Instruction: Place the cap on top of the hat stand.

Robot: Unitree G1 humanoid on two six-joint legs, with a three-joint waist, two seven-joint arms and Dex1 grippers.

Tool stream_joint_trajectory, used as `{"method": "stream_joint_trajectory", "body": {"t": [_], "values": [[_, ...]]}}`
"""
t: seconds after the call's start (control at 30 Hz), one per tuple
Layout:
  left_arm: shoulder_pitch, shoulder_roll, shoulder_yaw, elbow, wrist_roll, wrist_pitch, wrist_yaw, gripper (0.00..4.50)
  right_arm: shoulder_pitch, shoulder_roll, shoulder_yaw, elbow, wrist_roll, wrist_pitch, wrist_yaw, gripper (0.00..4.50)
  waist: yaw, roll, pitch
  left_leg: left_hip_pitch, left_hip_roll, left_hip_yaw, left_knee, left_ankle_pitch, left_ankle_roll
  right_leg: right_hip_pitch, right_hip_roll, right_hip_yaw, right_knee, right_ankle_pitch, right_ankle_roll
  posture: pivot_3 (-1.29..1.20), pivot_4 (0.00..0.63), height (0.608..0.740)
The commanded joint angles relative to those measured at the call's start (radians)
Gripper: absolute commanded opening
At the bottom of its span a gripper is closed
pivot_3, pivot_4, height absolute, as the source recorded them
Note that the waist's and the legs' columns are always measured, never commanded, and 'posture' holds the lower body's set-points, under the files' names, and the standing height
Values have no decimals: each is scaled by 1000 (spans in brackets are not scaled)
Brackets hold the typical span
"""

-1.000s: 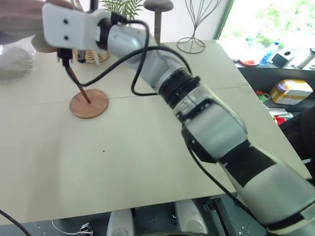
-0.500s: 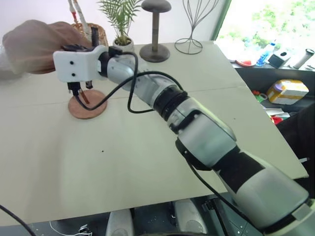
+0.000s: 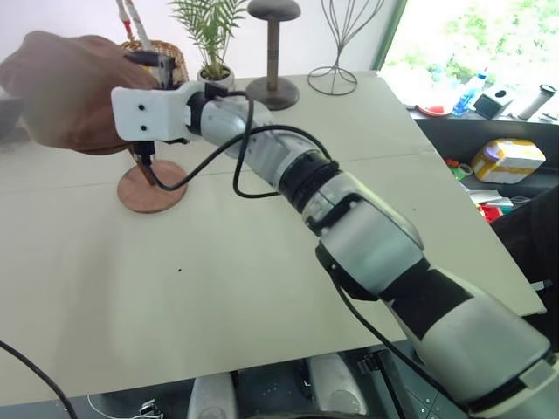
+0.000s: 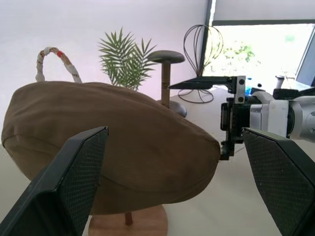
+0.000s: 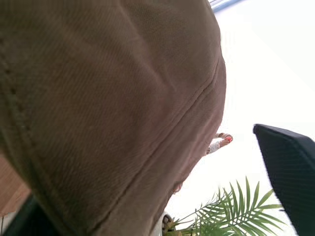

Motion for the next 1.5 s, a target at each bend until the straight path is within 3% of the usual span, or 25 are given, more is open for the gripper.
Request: {"method": "stream_joint_trajectory", "body": {"t": [0.03, 0.27, 0.67, 0.8, 0.9, 1.0, 1.2, 1.37, 1.5], "values": [[-6, 18, 4, -6, -8, -26, -10, 4500, -17, -15, -23, -49, 26, -29, 20, 4344, 0, 0, 0, 0, 0, 0, 0, 0, 0, 0, 0, 0, 0, 0, 0, 0, 150, 728], [13, 34, -20, 23, 18, -56, -75, 4500, 71, -94, -23, -195, 50, -69, 114, 4344, 4, 0, 0, 0, 0, 0, 0, 0, 0, 0, 0, 0, 0, 0, 0, 0, 150, 728], [-32, 93, -171, 83, 73, -143, -191, 4500, 402, -278, -37, -758, 119, 122, 398, 4344, 4, -1, -1, 0, 0, 0, 1, 0, 0, 0, 1, 0, 2, 2, 3, 0, 150, 728], [-8, 130, -223, 65, 121, -189, -276, 4500, 563, -396, -123, -1073, 304, 389, 615, 4344, 24, -1, -1, 0, 0, 0, 1, 0, 0, 1, 0, 0, 1, 2, 3, 0, 150, 728], [18, 166, -256, 19, 173, -241, -343, 4500, 640, -526, -219, -1337, 531, 752, 800, 4344, 39, 0, 0, 0, 0, 0, 1, 0, 0, 0, 1, 0, 1, 2, 3, 0, 150, 728], [25, 184, -307, -48, 233, -306, -360, 4500, 628, -660, -325, -1471, 722, 1082, 886, 4344, 52, 3, 2, 0, 0, 1, 2, 0, 0, 0, 0, 1, 1, 0, -1, 0, 150, 728], [-11, 186, -487, -159, 467, -536, -262, 4500, 492, -838, -498, -1503, 1056, 1541, 959, 4441, 54, 6, 3, 2, 0, 1, 2, 0, 0, 0, 1, 2, 1, -1, -5, 0, 150, 728], [-75, 207, -701, -273, 742, -683, -106, 4500, 387, -924, -545, -1428, 1166, 1651, 946, 4441, 56, 7, 4, 1, -1, 2, 2, 0, 0, -1, 1, 4, -2, -1, -5, 0, 150, 728], [-138, 193, -868, -357, 935, -663, 22, 4500, 290, -957, -567, -1326, 1227, 1720, 930, 4441, 56, 8, 4, 0, -1, 4, 2, 0, 0, -2, 0, 6, -2, -1, -5, 0, 150, 728]]}}
